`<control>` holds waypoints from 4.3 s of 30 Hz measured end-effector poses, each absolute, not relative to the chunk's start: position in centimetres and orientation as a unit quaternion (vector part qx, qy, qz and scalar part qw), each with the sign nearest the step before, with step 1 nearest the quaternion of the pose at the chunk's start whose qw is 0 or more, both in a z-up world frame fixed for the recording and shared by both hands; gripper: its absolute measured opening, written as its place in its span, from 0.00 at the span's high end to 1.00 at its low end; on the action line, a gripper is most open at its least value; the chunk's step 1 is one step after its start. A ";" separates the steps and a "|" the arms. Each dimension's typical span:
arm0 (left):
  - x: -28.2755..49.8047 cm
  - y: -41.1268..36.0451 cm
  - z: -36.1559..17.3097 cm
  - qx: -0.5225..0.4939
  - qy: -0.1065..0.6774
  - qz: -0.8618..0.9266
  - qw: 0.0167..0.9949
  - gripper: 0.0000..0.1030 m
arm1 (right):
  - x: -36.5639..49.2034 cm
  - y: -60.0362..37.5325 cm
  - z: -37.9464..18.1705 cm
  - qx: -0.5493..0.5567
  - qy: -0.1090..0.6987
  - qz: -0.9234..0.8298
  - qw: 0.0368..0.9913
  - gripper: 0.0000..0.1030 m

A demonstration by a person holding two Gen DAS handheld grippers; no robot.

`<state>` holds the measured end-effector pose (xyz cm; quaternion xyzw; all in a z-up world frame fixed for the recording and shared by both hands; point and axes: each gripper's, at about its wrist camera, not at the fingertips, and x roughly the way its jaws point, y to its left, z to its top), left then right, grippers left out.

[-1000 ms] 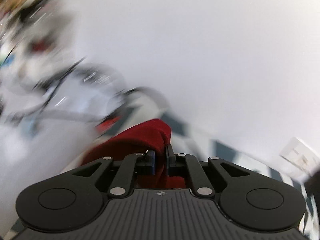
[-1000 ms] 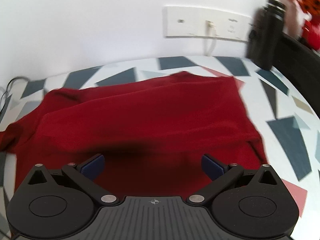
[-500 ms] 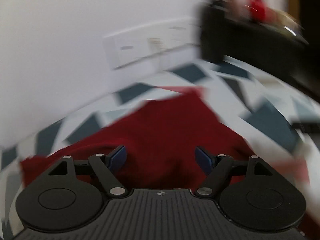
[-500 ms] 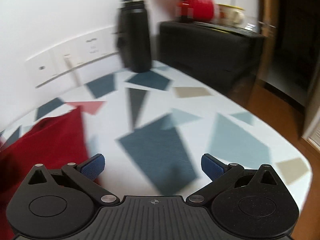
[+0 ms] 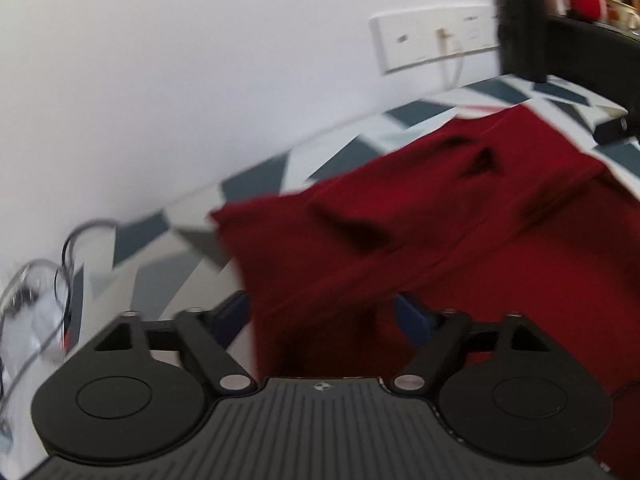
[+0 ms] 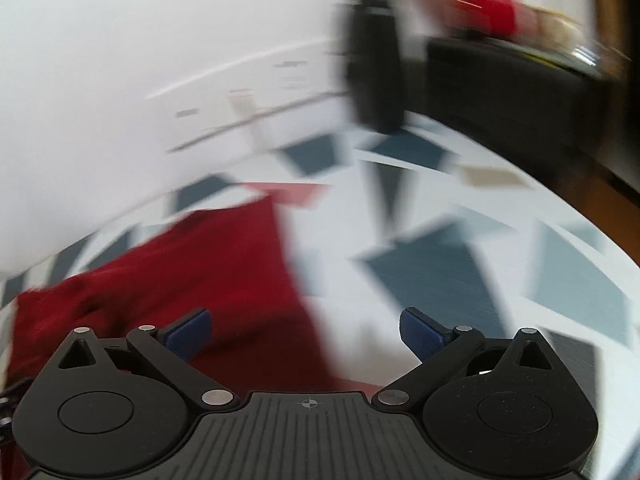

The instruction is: Fold clothes

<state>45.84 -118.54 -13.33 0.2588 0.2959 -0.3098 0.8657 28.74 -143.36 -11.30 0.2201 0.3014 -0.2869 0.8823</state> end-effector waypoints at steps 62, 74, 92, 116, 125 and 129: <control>50.3 -112.0 -15.3 0.187 0.347 -0.257 0.882 0.50 | 31.3 -151.7 -10.7 0.363 0.230 -0.158 0.889 0.95; 50.8 -111.2 -14.8 0.176 0.376 -0.288 0.863 0.37 | 25.5 -148.5 -13.9 0.338 0.336 -0.211 0.853 0.67; 62.0 -115.4 -12.5 -0.020 0.412 -0.291 0.864 0.54 | 28.0 -150.3 -13.5 0.465 0.248 -0.196 0.827 0.94; 61.7 -115.4 -13.9 -0.050 0.391 -0.268 0.879 0.90 | 32.8 -152.9 -14.3 0.374 0.316 -0.260 0.832 0.94; 61.1 -114.1 -13.3 -0.055 0.379 -0.249 0.890 0.90 | 36.9 -152.2 -11.8 0.281 0.277 -0.262 0.881 0.97; 61.1 -114.0 -13.4 -0.042 0.388 -0.239 0.889 0.53 | 38.9 -153.3 -14.4 0.280 0.322 -0.273 0.862 0.91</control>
